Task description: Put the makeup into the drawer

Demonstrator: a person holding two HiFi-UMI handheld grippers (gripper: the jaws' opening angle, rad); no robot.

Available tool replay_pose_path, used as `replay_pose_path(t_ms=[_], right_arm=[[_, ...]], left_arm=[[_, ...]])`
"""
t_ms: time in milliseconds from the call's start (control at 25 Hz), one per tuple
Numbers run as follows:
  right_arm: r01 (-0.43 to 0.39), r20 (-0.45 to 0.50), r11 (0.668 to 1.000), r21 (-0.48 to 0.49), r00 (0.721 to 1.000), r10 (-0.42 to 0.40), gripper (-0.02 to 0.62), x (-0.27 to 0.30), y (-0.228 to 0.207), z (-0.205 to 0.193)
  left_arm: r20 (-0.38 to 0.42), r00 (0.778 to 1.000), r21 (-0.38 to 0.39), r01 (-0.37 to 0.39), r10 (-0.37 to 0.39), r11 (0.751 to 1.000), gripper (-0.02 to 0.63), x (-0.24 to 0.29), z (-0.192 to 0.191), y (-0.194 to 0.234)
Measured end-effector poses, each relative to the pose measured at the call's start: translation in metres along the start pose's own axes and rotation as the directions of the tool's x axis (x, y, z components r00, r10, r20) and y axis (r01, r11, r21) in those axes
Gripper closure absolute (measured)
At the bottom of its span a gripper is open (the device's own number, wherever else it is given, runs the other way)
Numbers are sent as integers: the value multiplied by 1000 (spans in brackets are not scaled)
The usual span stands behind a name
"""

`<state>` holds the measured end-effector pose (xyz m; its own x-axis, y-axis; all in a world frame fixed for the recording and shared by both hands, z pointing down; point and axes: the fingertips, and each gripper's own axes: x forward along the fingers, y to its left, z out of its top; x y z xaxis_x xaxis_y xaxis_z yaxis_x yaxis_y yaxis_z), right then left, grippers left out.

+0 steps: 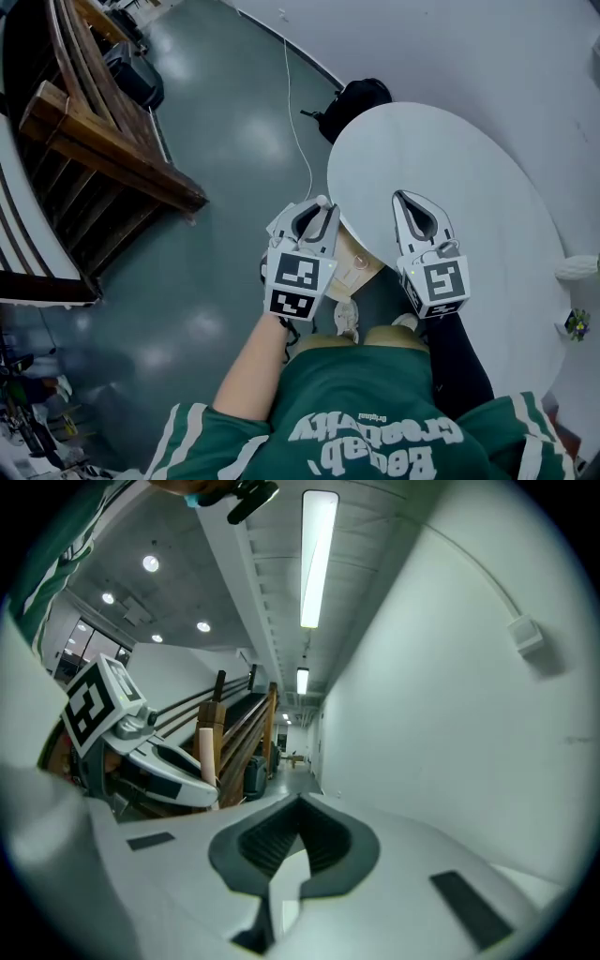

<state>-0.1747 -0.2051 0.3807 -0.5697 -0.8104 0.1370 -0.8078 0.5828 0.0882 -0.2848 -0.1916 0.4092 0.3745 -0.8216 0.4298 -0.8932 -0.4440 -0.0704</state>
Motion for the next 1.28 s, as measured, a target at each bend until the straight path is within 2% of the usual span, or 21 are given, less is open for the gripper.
replay_pose_path(t_ms=[80,200,360,520,680,800,880,1000,1080,1240,1280], right_arm=[[5,-13,1000,4,1000,-4,591,3,3,-4],[20,-39,1000,8,999,-19,591,3,2,-11],[49,-81,999,9,996,-48,591,-5,-8,-27],[79,-124,997,7,989,-78,591,-17,-21,-43],[107,-161,994,0,981,-106,591,-30,-35,-58],[134,-184,991,5,974,-131,591,-39,-47,-69],[150,-200,989,9,969,-146,591,-44,-52,-76],[170,-219,985,12,962,-163,591,-51,-57,-85],[182,-228,983,13,958,-175,591,-57,-61,-90],[212,-256,977,26,946,-199,591,-71,-68,-106],[215,-261,976,28,944,-201,591,-73,-69,-109]], left_arm=[[-23,1000,4,13,-13,1000,535,3,-12,1],[-103,994,35,33,-29,999,535,16,-47,0],[-244,968,93,89,-64,992,535,36,-110,-12],[-379,917,121,180,-122,976,535,53,-173,-32],[-506,846,175,293,-169,940,535,70,-228,-51],[-590,785,223,381,-187,897,535,85,-264,-65],[-640,740,246,450,-204,858,535,93,-285,-78],[-706,676,295,552,-212,779,535,103,-313,-97],[-739,644,327,603,-201,728,535,108,-329,-105],[-812,567,368,684,-141,630,534,118,-364,-113],[-823,554,377,698,-125,609,534,120,-372,-114]])
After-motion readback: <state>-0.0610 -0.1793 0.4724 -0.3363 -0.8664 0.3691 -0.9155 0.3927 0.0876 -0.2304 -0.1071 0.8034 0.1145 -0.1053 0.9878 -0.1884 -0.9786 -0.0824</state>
